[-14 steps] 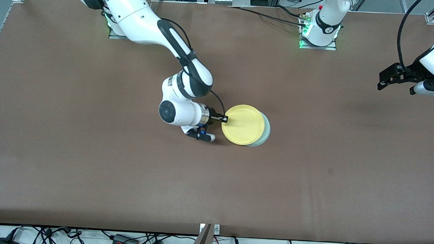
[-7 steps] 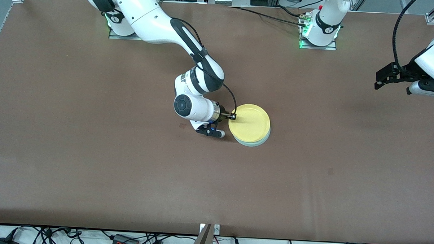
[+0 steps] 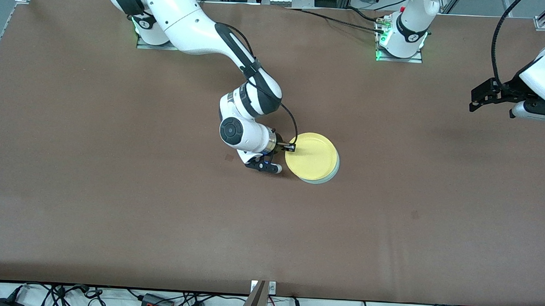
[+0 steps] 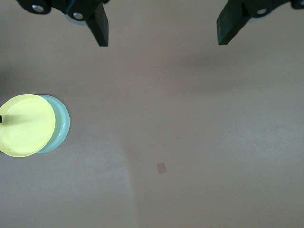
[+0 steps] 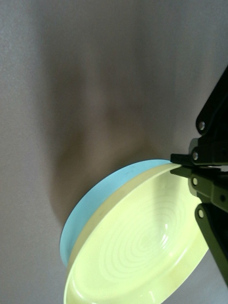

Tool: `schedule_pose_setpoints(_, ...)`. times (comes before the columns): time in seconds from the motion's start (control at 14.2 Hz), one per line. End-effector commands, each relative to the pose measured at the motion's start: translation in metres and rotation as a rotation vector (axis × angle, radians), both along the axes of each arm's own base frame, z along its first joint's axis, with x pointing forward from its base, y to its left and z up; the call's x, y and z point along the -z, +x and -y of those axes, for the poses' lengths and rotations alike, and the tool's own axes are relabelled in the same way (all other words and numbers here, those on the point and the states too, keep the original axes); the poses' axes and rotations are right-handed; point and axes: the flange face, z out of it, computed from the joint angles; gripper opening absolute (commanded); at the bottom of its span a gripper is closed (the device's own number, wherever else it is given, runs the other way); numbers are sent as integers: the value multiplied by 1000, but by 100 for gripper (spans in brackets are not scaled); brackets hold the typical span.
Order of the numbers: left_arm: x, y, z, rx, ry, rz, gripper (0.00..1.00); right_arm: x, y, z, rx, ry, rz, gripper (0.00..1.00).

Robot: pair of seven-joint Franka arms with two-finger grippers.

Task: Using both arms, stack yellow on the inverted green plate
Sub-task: 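Lower the yellow plate onto the green plate with the right gripper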

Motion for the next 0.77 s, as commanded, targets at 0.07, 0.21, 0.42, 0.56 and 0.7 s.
schedule_pose_setpoints(0.07, -4, -2, 0, 11, -11, 0, 100, -1, 5, -13, 31, 2, 16, 0)
schedule_pose_setpoints(0.21, -4, -2, 0, 11, -11, -2, 100, -2, 4, -22, 48, 6, 12, 0)
schedule_pose_setpoints(0.42, -4, -3, 1, 14, -11, -3, 100, -1, 1, -25, 48, 5, 9, 0)
schedule_pose_setpoints(0.56, -4, -2, 1, 15, -11, -2, 100, -1, 1, -25, 47, 3, 9, 0)
schedule_pose_setpoints(0.7, -4, -2, 1, 14, -11, -2, 100, -1, 2, -23, 47, 0, 7, 53)
